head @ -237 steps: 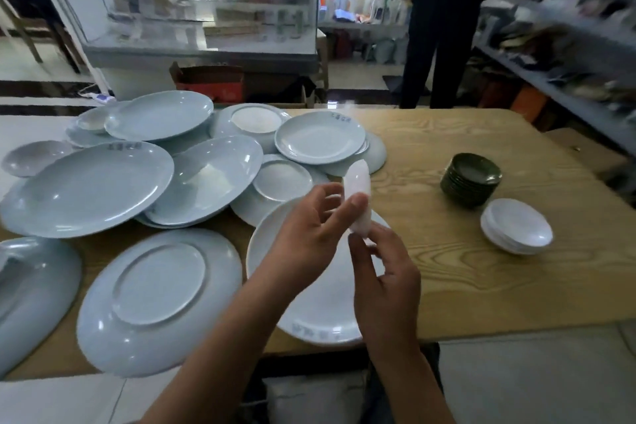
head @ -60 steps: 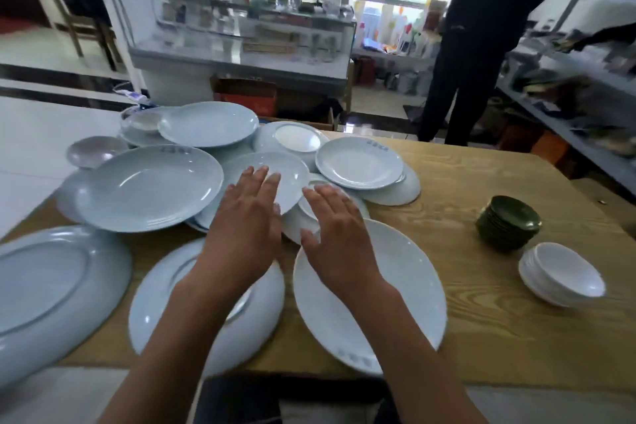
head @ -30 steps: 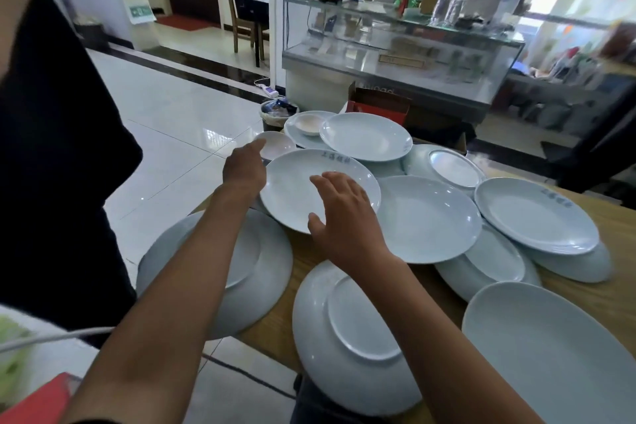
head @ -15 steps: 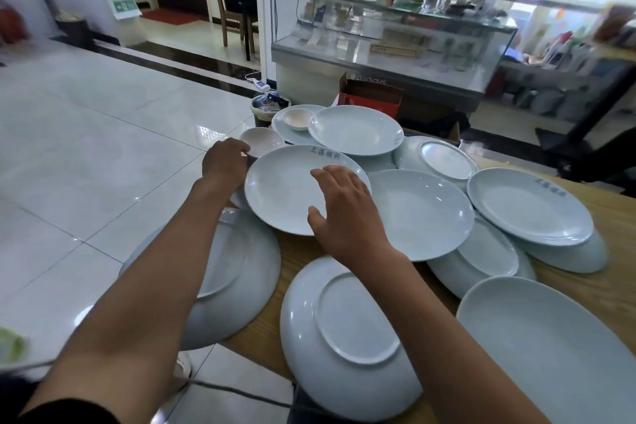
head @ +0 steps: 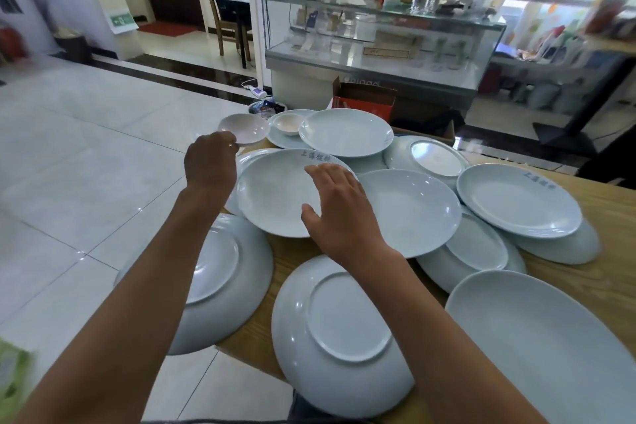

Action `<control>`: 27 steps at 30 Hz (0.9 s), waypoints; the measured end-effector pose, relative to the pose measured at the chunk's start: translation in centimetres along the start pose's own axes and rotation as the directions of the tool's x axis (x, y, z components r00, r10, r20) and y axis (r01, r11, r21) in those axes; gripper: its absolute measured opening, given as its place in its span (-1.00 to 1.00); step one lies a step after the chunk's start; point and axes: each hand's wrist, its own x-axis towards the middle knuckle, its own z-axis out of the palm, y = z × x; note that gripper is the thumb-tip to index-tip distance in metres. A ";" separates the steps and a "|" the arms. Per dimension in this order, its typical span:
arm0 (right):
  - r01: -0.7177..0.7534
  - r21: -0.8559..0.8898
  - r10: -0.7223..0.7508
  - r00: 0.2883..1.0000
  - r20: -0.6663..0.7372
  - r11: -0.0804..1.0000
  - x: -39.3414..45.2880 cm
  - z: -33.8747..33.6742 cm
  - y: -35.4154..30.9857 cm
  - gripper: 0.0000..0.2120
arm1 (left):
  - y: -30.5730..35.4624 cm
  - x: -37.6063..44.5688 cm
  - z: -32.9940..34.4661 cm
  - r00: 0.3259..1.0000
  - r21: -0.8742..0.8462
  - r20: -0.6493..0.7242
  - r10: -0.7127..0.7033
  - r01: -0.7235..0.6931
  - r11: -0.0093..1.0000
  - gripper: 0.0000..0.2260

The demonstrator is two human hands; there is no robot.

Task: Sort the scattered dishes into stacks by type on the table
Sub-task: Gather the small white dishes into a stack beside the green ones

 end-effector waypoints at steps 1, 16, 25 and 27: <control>-0.004 0.009 0.004 1.000 -0.013 1.000 -0.1 -0.3 0.2 -0.46 | 1.2 -0.4 -0.6 1.000 -0.026 -0.015 0.024 -0.025 0.999 -0.83; -0.304 0.024 0.302 0.932 -0.203 0.953 -6.4 -10.1 9.9 -0.41 | 19.6 -10.0 -2.5 0.904 -0.386 0.106 0.415 -0.347 0.855 -0.76; -0.373 0.045 0.364 0.862 -0.352 0.927 -13.3 -14.7 15.5 -0.80 | 28.2 -15.1 -2.0 0.798 -0.439 0.197 0.570 -0.448 0.779 -0.80; -0.396 0.057 0.386 0.837 -0.388 0.917 -15.0 -15.6 16.6 -0.82 | 29.9 -16.0 -1.9 0.775 -0.481 0.227 0.590 -0.437 0.760 -0.75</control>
